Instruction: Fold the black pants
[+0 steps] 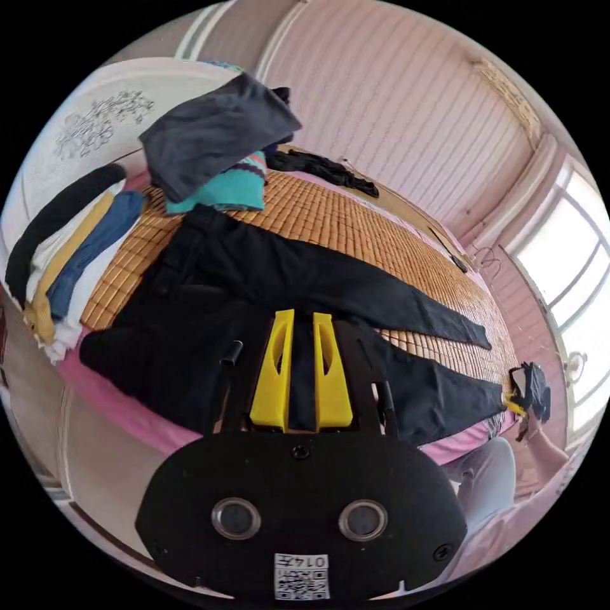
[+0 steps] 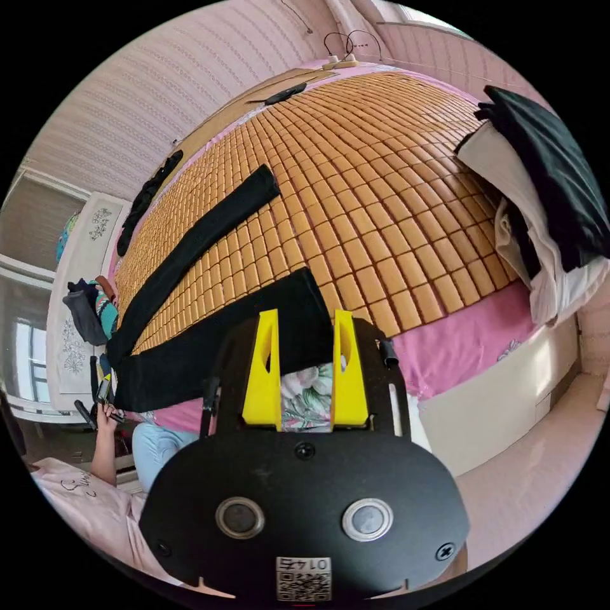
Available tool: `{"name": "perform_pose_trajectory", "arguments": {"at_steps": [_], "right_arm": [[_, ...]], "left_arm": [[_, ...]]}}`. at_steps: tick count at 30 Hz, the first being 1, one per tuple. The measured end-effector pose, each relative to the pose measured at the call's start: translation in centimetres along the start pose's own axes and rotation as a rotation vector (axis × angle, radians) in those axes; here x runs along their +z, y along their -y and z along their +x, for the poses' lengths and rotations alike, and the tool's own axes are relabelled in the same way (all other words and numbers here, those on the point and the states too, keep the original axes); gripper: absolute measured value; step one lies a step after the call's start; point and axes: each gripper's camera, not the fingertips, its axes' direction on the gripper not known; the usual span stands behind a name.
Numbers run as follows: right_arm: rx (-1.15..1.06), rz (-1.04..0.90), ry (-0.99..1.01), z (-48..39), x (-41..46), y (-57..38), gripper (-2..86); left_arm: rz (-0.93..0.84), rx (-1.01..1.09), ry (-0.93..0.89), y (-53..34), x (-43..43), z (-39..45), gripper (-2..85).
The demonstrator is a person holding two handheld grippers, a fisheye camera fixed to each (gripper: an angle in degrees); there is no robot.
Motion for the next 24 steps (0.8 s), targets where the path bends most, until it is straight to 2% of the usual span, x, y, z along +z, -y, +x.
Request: {"name": "perform_pose_trajectory", "arguments": {"at_steps": [3, 11, 18, 24], "right_arm": [[0.148, 0.033, 0.125, 3.2, -0.5, -3.0, 12.1], [0.208, 0.078, 0.25, 5.4, -0.4, -2.4, 11.2], [0.224, 0.048, 0.286, 5.7, 1.5, -0.5, 6.9], [0.239, 0.058, 0.312, 6.4, 1.2, -0.3, 2.7]], "left_arm": [[0.005, -0.132, 0.087, -1.8, -2.7, -5.7, 7.8], [0.059, -0.41, -0.045, -1.5, -6.4, -12.0, 11.2], [0.134, -0.461, -0.071, -0.1, -9.6, -14.0, 12.2], [0.101, -0.448, -0.056, 1.9, -10.7, -14.8, 13.7]]}}
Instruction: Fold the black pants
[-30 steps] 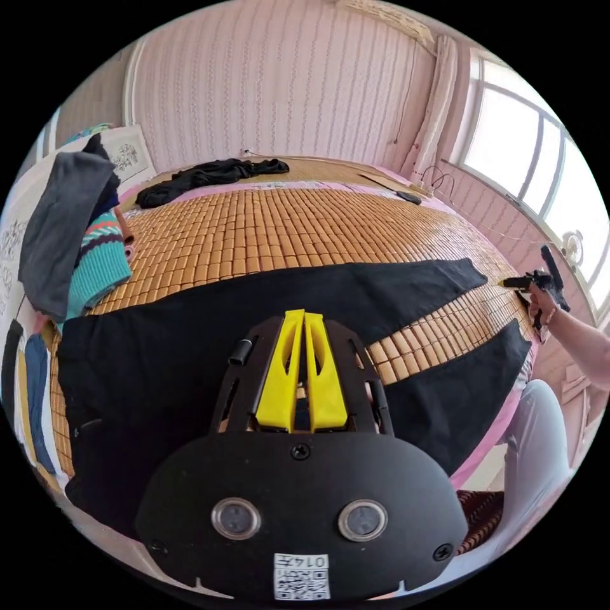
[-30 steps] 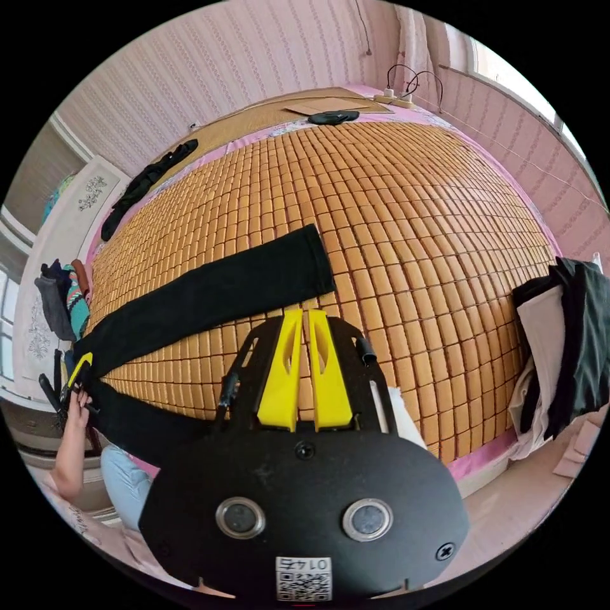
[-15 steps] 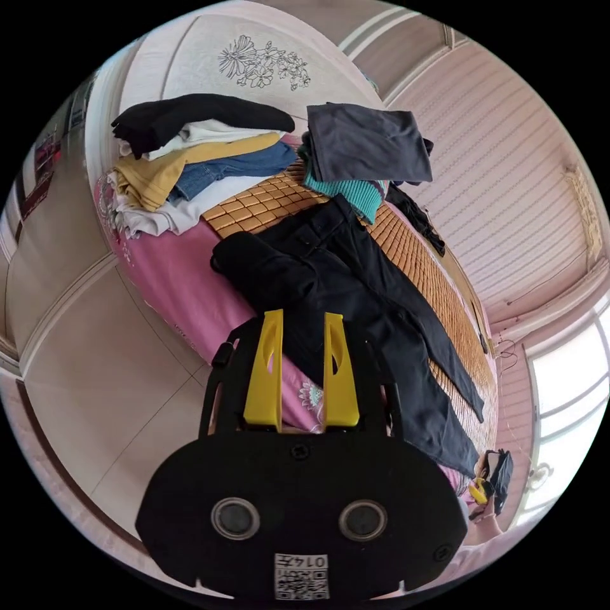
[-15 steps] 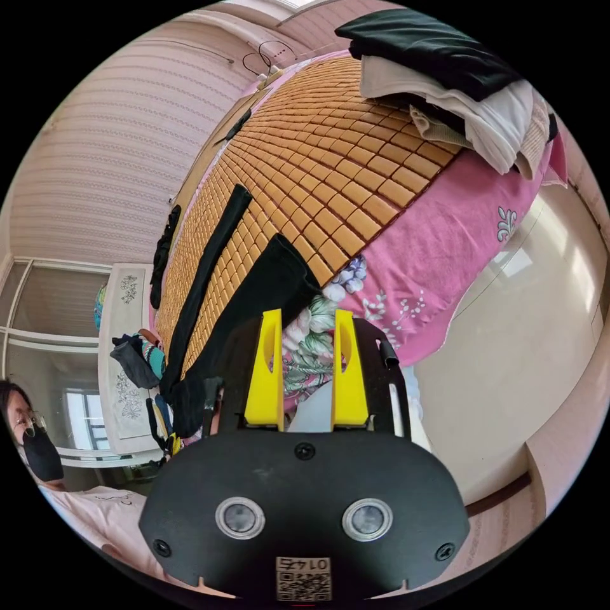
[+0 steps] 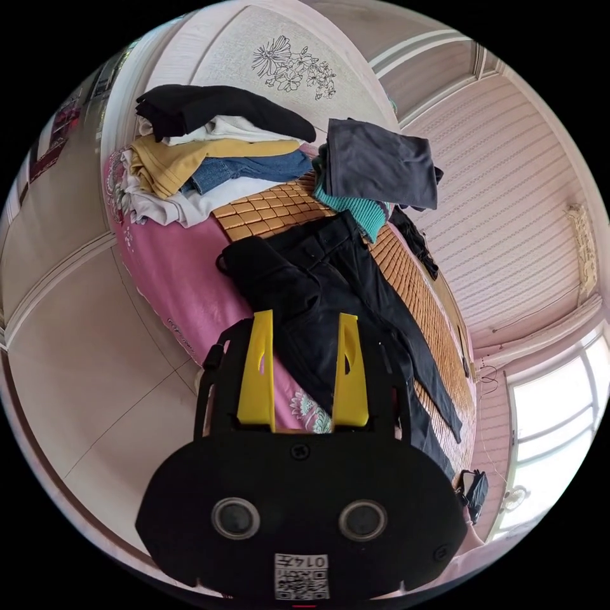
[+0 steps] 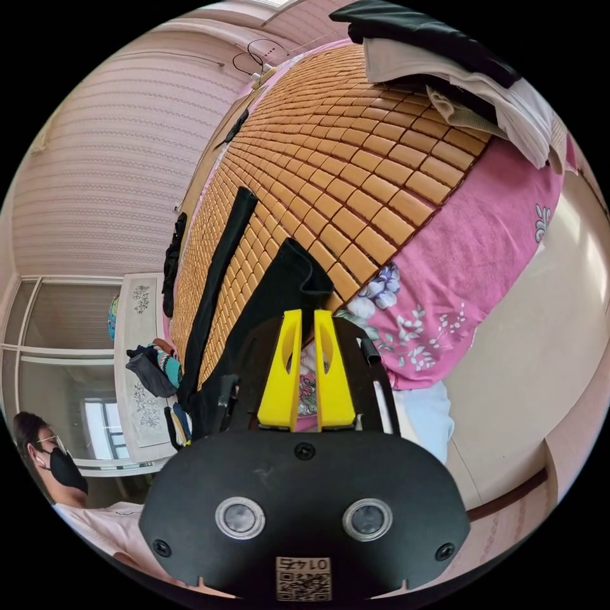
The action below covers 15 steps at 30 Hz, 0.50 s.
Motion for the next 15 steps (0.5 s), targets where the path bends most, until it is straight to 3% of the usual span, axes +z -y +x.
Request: {"name": "perform_pose_trajectory", "arguments": {"at_steps": [8, 12, 15], "right_arm": [[-0.042, -0.002, -0.035, -1.0, -0.1, 0.6, 0.8], [-0.112, 0.009, -0.046, -2.6, -0.5, 1.4, 0.7], [-0.169, 0.018, -0.05, -4.4, -0.4, 2.7, 0.6]], "left_arm": [[-0.081, -0.143, -0.059, 2.3, 1.0, -2.2, 7.0], [-0.095, -0.022, -0.026, 3.9, -0.7, -0.3, 0.6], [-0.067, -0.031, -0.12, 5.2, -2.5, 0.3, -0.4]]}}
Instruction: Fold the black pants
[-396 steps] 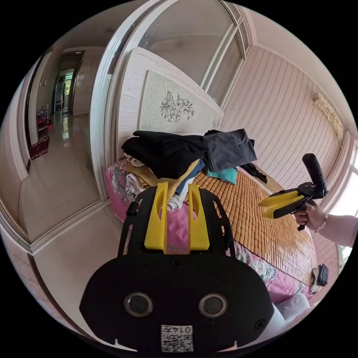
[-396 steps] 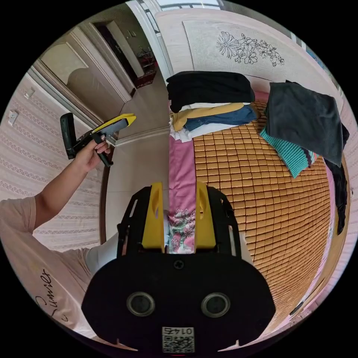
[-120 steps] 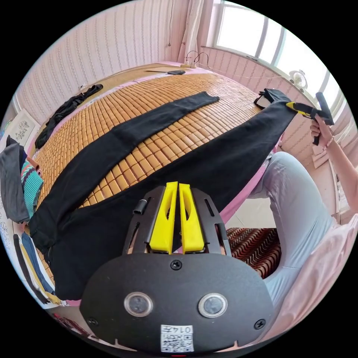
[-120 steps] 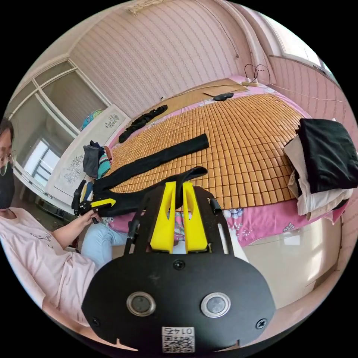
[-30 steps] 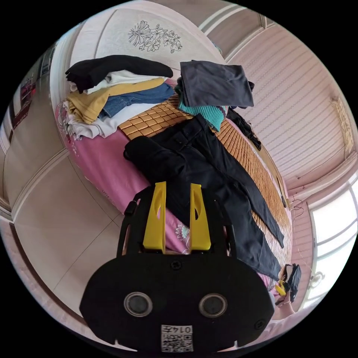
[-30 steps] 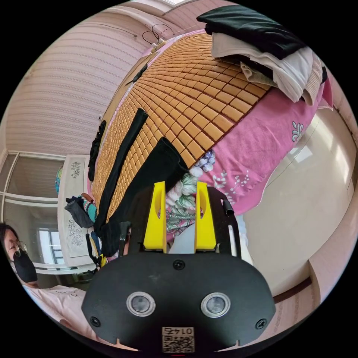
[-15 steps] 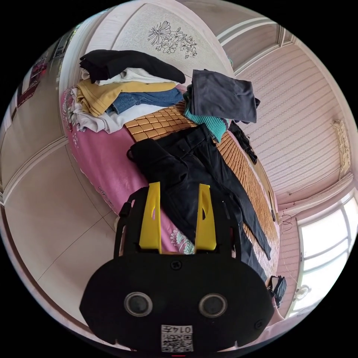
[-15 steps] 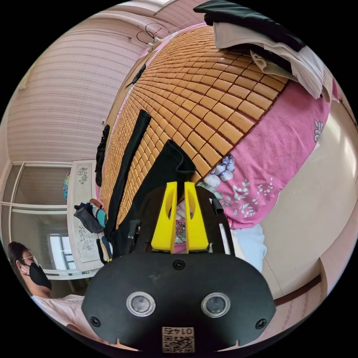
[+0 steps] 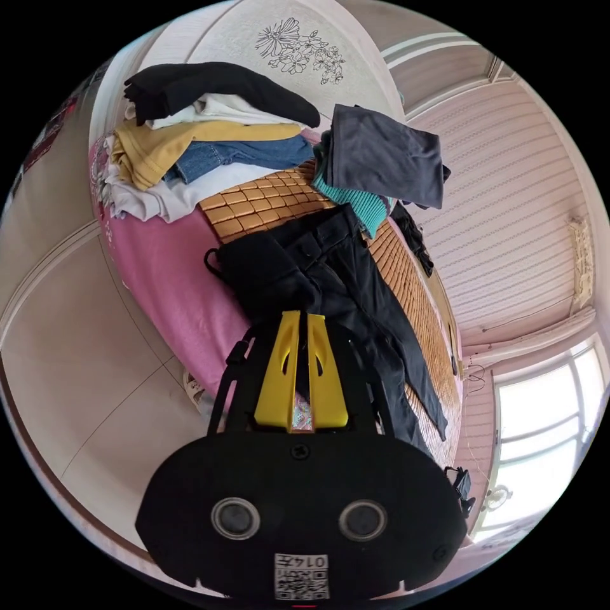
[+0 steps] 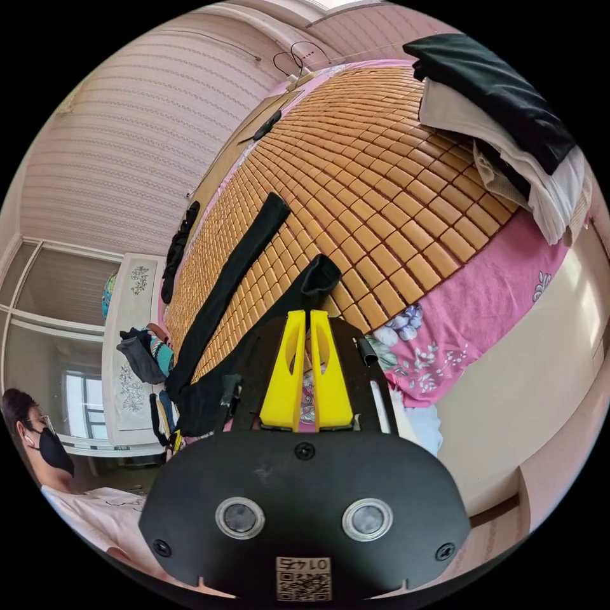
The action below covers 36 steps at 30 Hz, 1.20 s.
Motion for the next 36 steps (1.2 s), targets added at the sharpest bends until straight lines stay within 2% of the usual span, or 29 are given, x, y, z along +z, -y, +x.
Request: {"name": "perform_pose_trajectory", "arguments": {"at_steps": [6, 10, 12, 15, 17, 21, 25, 28, 31, 33, 36], "right_arm": [[-0.103, 0.01, -0.012, -4.7, 1.2, 6.5, 0.8], [-0.072, 0.021, 0.006, -8.0, 4.2, 13.1, 1.6], [-0.024, 0.035, 0.031, -8.6, 5.9, 15.2, 2.5], [0.053, 0.033, 0.057, -8.2, 8.0, 16.5, 8.3], [0.042, 0.041, 0.03, -7.9, 8.4, 16.3, 9.1], [0.029, 0.033, -0.114, -6.2, 10.0, 15.4, 11.4], [0.025, 0.043, -0.101, -5.5, 11.8, 14.8, 13.3], [0.078, 0.111, -0.057, -5.2, 11.9, 14.8, 12.5], [0.096, 0.157, 0.067, -4.7, 12.0, 15.0, 11.4], [0.076, 0.117, 0.153, -4.8, 12.7, 15.3, 8.2], [0.1, 0.048, 0.109, -5.1, 13.7, 15.5, 2.5]], "left_arm": [[0.029, 0.148, -0.151, 5.6, -0.7, 6.3, -0.3], [0.063, 0.112, -0.256, 10.4, 3.2, 9.8, 2.4], [0.155, 0.072, -0.204, 12.2, 5.6, 10.8, 5.0], [0.183, -0.006, -0.218, 11.8, 6.6, 9.7, 7.4], [0.164, 0.022, -0.172, 10.8, 6.5, 9.2, 7.7], [0.136, 0.036, 0.095, 8.3, 6.2, 7.5, 11.1], [0.039, 0.059, 0.132, 7.5, 8.5, 7.0, 14.5], [0.059, 0.034, 0.138, 7.3, 10.0, 7.0, 15.9], [0.075, -0.039, 0.096, 7.7, 10.9, 6.6, 13.9], [0.022, -0.078, 0.133, 8.0, 11.3, 5.7, 4.7], [0.0, -0.164, -0.001, 7.7, 11.6, 3.8, -0.1]]}}
